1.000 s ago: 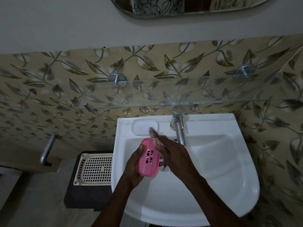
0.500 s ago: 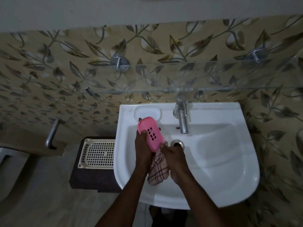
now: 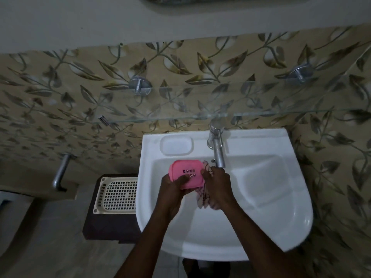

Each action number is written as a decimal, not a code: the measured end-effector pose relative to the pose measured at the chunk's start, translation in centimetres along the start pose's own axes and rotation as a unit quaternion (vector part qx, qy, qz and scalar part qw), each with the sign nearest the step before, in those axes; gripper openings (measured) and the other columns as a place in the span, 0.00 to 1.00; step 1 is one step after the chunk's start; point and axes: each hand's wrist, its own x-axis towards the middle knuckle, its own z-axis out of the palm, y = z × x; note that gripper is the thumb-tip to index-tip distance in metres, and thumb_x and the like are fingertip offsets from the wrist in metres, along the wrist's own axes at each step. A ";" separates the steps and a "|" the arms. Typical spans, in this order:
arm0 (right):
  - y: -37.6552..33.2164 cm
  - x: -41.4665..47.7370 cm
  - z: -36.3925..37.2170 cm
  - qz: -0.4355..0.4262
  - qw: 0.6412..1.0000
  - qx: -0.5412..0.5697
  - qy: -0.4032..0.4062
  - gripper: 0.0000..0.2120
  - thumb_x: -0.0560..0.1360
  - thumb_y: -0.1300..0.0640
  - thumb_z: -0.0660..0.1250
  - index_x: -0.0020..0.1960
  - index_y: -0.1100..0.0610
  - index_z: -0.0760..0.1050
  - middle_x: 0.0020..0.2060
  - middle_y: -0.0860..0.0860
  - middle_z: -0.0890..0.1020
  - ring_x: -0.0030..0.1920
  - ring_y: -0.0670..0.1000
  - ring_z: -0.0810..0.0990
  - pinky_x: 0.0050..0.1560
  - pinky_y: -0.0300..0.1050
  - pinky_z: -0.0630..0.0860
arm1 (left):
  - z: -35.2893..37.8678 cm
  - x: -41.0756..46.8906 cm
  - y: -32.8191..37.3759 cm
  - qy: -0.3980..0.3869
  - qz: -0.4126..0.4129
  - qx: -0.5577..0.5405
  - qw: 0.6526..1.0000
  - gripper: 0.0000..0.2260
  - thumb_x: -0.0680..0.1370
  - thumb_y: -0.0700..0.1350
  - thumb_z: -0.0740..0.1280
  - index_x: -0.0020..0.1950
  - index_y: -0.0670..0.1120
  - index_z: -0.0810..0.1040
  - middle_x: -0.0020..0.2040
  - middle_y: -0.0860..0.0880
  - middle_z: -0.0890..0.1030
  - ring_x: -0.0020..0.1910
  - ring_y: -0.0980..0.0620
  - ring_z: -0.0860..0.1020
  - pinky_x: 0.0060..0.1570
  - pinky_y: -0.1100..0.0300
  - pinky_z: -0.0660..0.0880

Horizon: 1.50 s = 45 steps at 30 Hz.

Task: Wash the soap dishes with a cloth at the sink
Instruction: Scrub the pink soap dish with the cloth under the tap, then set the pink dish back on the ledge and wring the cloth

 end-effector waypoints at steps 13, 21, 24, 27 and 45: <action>4.8 -1.6 -2.9 0.126 0.986 0.095 -0.061 0.28 0.72 0.30 0.60 0.46 0.54 0.82 0.41 0.53 0.86 0.43 0.53 0.84 0.45 0.48 0.80 | 0.8 -0.6 -6.3 0.025 0.177 0.330 0.927 0.09 0.77 0.44 0.69 0.56 0.50 0.78 0.55 0.48 0.79 0.55 0.63 0.78 0.51 0.69 0.76; 7.4 0.2 -5.8 0.134 0.982 0.098 -0.087 0.07 0.68 0.55 0.72 0.44 0.55 0.82 0.39 0.54 0.86 0.40 0.53 0.85 0.45 0.51 0.83 | 5.4 0.1 -6.9 -0.065 0.185 0.426 0.883 0.18 0.79 0.51 0.67 0.68 0.57 0.69 0.74 0.48 0.68 0.68 0.50 0.74 0.62 0.60 0.74; 9.2 0.3 -5.8 0.194 0.968 0.157 0.027 0.07 0.66 0.54 0.73 0.40 0.58 0.81 0.37 0.56 0.85 0.40 0.56 0.84 0.43 0.53 0.82 | 5.3 -0.3 -8.9 -0.039 0.270 0.439 0.856 0.28 0.79 0.45 0.67 0.77 0.51 0.60 0.77 0.49 0.60 0.77 0.49 0.60 0.75 0.62 0.60; 10.1 0.6 -5.5 0.223 0.951 0.198 0.086 0.10 0.67 0.53 0.73 0.45 0.58 0.80 0.40 0.57 0.84 0.42 0.58 0.83 0.44 0.52 0.82 | 8.3 -1.7 -8.5 0.032 0.077 0.280 0.956 0.04 0.77 0.56 0.69 0.46 0.58 0.82 0.44 0.59 0.83 0.48 0.53 0.82 0.47 0.64 0.78; 15.4 -1.3 -9.6 0.219 0.799 0.556 -0.071 0.23 0.68 0.61 0.63 0.61 0.67 0.76 0.55 0.72 0.80 0.54 0.75 0.79 0.56 0.78 0.71 | 22.1 10.2 -1.5 0.155 0.121 0.465 0.863 0.09 0.77 0.35 0.62 0.47 0.37 0.82 0.45 0.40 0.84 0.44 0.44 0.83 0.34 0.58 0.74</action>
